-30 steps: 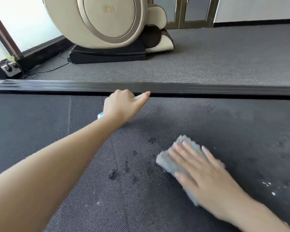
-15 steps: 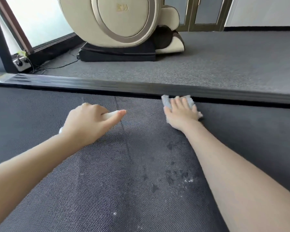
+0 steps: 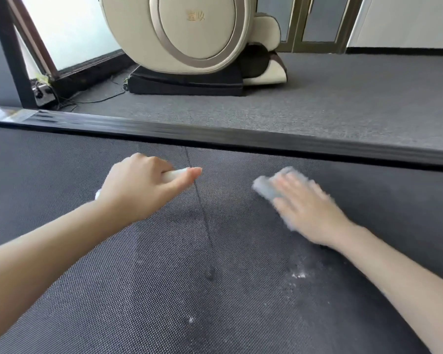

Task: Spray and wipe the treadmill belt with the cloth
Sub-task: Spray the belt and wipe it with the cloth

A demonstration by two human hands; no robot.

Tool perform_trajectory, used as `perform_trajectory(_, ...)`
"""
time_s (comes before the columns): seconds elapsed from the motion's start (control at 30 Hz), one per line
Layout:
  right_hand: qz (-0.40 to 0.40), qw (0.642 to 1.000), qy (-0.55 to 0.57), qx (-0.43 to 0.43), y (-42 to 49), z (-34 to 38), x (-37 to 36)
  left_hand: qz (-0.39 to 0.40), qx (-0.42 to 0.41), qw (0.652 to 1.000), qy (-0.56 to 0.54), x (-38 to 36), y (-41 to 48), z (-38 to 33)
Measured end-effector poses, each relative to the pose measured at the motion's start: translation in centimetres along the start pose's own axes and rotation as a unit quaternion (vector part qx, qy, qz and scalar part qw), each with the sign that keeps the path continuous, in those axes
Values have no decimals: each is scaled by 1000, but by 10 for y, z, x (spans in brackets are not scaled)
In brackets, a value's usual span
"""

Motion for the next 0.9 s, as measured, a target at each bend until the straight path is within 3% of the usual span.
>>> perform_trajectory(0.1,5,985,39,-166,38,-47,-5,0,6,1000,-1,-3,-2,12)
perform_trajectory(0.2,2,951,72,-299,65,-32,-10,0,6,1000,-2,-7,-6,20)
perform_trajectory(0.33,-3,938,71,-340,98,11,-18,9,-6,1000,-1,-11,-15,26)
perform_trajectory(0.4,3,956,74,-284,115,36,-23,9,-1,1000,-5,-10,-20,30)
perform_trajectory(0.53,33,996,74,-36,119,113,-30,8,16,1000,-12,-7,-28,36)
perform_trajectory(0.67,61,980,102,157,59,184,-36,5,18,1000,-21,3,-32,33)
perform_trajectory(0.77,95,948,125,278,-21,215,-32,-1,12,1000,-14,19,-39,33)
perform_trajectory(0.9,127,928,133,324,-77,201,-31,-4,3,1000,-8,41,-50,36)
Point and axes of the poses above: each hand's wrist, its own y-axis towards the middle knuckle, its own x-axis out of the back of the hand, z = x × y, the point moved 4 cm from there along y, towards the middle knuckle, and after that the axes turned 10 degrees about y, right-handed, at the moved point
